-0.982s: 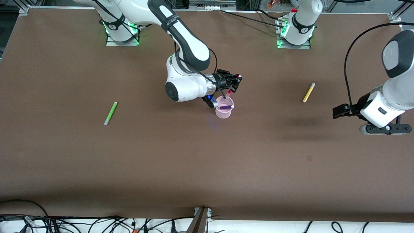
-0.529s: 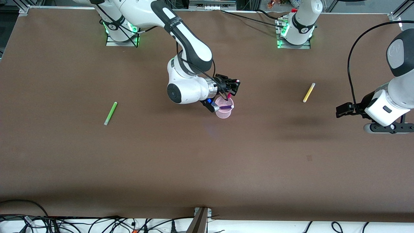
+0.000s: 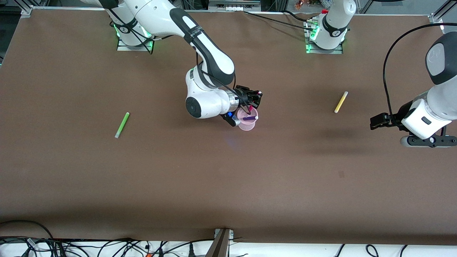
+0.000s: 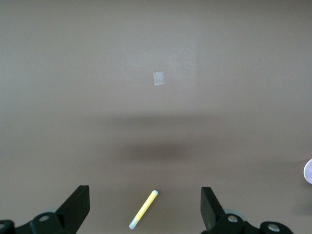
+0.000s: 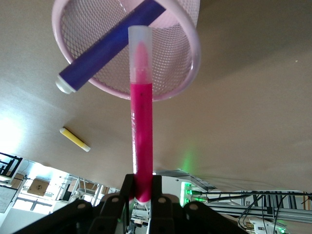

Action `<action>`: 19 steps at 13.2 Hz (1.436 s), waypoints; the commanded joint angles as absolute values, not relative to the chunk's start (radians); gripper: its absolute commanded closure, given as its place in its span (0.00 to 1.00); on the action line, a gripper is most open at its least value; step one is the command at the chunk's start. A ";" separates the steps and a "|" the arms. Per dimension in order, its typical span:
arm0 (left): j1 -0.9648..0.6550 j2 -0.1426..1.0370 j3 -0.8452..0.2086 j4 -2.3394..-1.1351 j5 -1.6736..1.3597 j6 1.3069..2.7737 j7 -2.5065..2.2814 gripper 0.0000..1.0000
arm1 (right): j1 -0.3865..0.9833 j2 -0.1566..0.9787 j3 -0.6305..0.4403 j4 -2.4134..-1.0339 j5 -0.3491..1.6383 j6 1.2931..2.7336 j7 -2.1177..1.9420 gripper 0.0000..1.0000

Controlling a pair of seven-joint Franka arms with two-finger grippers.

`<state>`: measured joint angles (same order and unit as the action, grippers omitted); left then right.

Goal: Organize pens into pink holder with both arms
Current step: 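Lower the magenta marker into the cup and open the right gripper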

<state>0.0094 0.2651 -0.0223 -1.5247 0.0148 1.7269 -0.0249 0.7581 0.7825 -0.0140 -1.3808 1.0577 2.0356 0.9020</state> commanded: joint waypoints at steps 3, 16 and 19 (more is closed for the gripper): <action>0.002 0.244 -0.012 -1.555 -0.008 1.740 0.002 0.00 | 0.741 0.795 -0.029 -1.330 1.029 2.031 0.894 0.30; -0.011 0.256 -0.014 -1.555 -0.011 1.735 -0.005 0.00 | 0.741 0.698 -0.169 -1.275 0.804 2.017 0.664 0.00; -0.012 0.258 -0.018 -1.555 -0.037 1.736 -0.012 0.00 | 0.741 0.689 -0.170 -1.281 0.798 2.016 0.663 0.00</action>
